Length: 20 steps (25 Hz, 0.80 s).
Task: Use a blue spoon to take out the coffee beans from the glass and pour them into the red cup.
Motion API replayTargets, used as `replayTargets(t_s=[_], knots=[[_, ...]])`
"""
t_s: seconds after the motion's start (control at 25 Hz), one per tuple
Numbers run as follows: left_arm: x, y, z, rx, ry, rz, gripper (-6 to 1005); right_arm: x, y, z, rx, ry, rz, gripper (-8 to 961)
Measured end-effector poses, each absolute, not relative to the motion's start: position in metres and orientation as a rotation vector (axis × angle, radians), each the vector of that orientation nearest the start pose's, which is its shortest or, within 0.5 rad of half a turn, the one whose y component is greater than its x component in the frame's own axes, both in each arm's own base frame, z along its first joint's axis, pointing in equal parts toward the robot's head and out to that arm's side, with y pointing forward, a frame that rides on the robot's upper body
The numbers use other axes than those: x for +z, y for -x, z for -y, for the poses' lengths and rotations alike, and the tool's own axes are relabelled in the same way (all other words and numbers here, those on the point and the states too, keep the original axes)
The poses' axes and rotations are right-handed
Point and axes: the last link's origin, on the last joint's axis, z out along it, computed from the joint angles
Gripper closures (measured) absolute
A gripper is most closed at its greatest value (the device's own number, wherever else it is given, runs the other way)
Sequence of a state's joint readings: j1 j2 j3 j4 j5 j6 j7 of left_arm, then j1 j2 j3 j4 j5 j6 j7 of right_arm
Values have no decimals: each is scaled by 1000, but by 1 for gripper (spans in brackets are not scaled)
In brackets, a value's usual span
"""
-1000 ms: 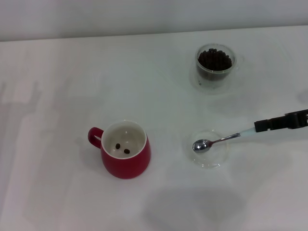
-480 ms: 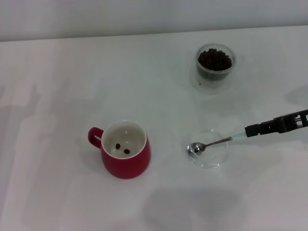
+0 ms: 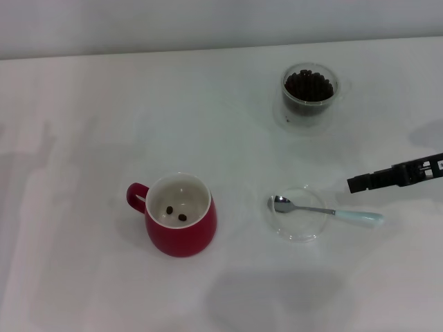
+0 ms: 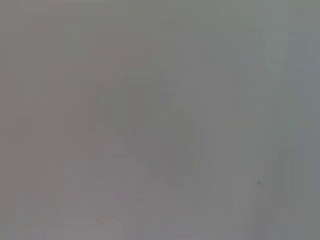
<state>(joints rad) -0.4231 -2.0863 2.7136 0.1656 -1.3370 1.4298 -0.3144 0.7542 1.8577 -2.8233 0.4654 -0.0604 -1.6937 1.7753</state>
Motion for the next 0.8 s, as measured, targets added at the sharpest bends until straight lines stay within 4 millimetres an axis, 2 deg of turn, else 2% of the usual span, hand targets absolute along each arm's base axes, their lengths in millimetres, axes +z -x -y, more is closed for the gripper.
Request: replayTargets(t_s=[0.16, 0.36, 0.44, 0.56, 0.6, 0.68, 0.76, 0.8], knots=[[0, 313, -311, -1010, 1442, 578, 107, 65, -331, -322, 453, 2500, -1539, 628], [0, 314, -310, -1006, 1440, 579, 108, 75, -333, -330, 730, 2368, -1282, 571], [0, 315, -309, -1005, 1440, 580, 108, 80, -338, -334, 830, 2241, -1203, 526], [0, 315, -309, -1004, 1441, 579, 108, 91, -349, -335, 1000, 1959, -1067, 458], [0, 315, -309, -1002, 1441, 579, 108, 94, -354, -331, 1039, 1862, -1014, 408], [1, 317, -308, -998, 1441, 580, 108, 100, -363, -322, 1055, 1688, -853, 307], [0, 318, -306, -995, 1442, 583, 108, 102, -368, -315, 1016, 1584, -717, 206], [0, 318, -305, -993, 1442, 586, 108, 99, -369, -312, 989, 1553, -663, 194]])
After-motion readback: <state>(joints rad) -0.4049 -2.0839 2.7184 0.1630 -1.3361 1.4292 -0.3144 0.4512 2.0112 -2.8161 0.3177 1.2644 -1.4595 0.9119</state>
